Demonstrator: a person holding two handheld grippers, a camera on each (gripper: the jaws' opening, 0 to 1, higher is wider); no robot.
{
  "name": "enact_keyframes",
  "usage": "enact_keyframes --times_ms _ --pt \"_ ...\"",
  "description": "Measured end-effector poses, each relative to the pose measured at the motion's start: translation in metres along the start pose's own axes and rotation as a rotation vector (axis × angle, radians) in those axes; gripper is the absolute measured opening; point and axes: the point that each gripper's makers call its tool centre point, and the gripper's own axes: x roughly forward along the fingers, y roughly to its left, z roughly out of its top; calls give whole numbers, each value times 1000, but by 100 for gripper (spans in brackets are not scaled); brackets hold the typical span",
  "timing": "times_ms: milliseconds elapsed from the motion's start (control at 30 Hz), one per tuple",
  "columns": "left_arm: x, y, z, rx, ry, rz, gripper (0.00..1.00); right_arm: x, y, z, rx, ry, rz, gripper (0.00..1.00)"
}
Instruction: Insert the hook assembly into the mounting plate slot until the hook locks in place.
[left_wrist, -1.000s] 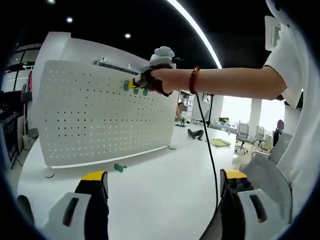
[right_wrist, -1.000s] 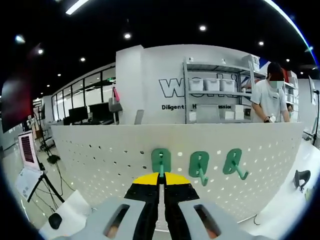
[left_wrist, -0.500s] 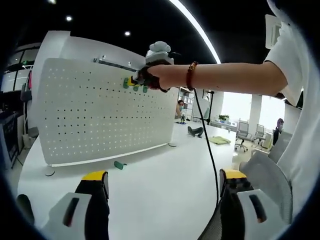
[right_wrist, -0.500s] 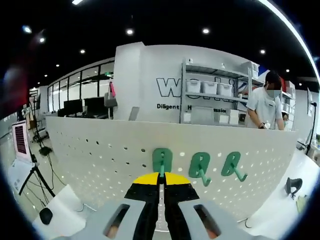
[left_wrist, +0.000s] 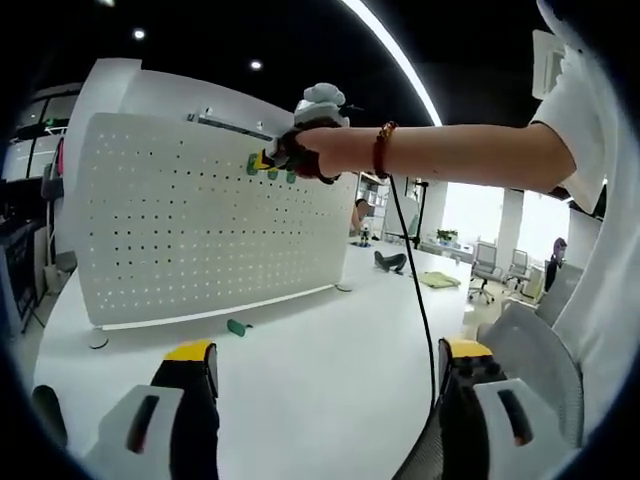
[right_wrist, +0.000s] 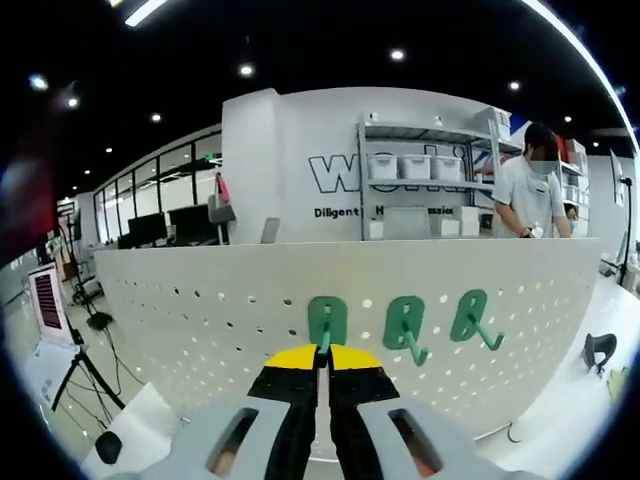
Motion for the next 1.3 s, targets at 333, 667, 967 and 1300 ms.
enact_keyframes --times_ms 333,667,967,1300 --pt "-1 0 2 10 3 4 93 0 2 1 -101 -6 33 8" --pt "2 -2 5 19 -1 3 93 -4 0 -8 -105 15 65 11" --pt "3 -3 4 12 6 13 93 -11 0 -20 -90 20 78 10" --pt "5 -4 1 2 11 10 93 -15 1 -46 -68 55 87 10"
